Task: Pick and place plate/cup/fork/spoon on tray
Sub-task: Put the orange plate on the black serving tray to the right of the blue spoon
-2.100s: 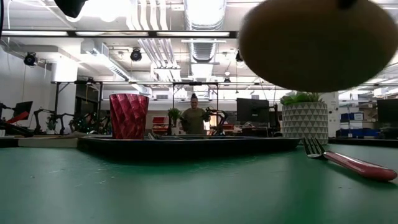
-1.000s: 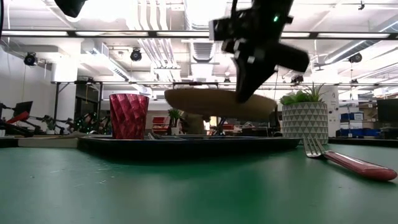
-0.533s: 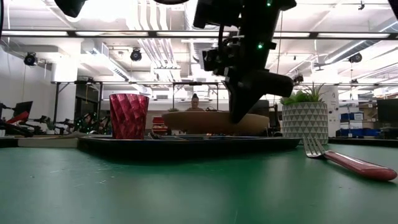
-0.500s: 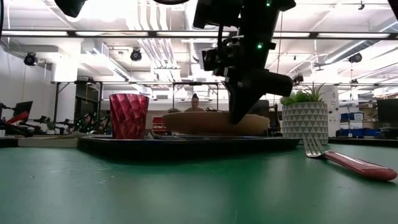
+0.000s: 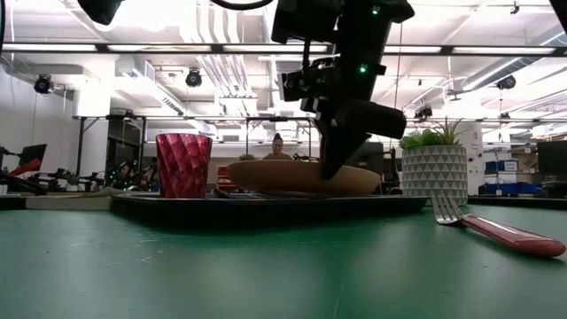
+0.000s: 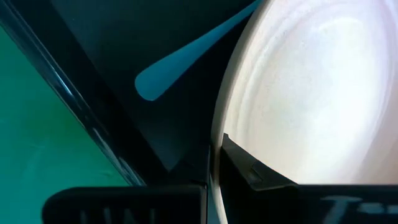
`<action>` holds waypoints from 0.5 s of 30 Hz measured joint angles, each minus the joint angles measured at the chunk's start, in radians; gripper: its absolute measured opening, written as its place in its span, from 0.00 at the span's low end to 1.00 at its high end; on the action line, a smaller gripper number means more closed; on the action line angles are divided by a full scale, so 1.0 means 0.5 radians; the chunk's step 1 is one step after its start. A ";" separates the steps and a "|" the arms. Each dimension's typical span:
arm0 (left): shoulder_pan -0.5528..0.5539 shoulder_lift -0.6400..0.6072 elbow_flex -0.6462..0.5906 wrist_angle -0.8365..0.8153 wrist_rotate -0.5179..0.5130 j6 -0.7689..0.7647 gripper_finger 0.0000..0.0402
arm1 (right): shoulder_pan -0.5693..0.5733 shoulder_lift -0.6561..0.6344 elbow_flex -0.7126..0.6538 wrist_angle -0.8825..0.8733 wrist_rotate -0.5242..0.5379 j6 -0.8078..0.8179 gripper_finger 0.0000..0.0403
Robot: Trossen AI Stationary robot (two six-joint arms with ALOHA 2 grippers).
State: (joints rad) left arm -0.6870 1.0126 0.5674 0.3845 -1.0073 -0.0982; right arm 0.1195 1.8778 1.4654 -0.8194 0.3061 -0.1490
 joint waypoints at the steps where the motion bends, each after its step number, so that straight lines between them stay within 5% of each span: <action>1: 0.000 0.000 0.000 0.000 0.000 0.000 0.25 | -0.001 0.000 -0.002 0.000 0.000 0.004 0.02; 15: 0.000 0.000 0.001 0.000 0.000 -0.001 0.25 | -0.005 0.000 -0.029 0.006 -0.001 0.036 0.02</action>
State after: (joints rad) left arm -0.6872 1.0126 0.5678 0.3843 -1.0073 -0.0986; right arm 0.1169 1.8778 1.4509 -0.8162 0.3058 -0.1310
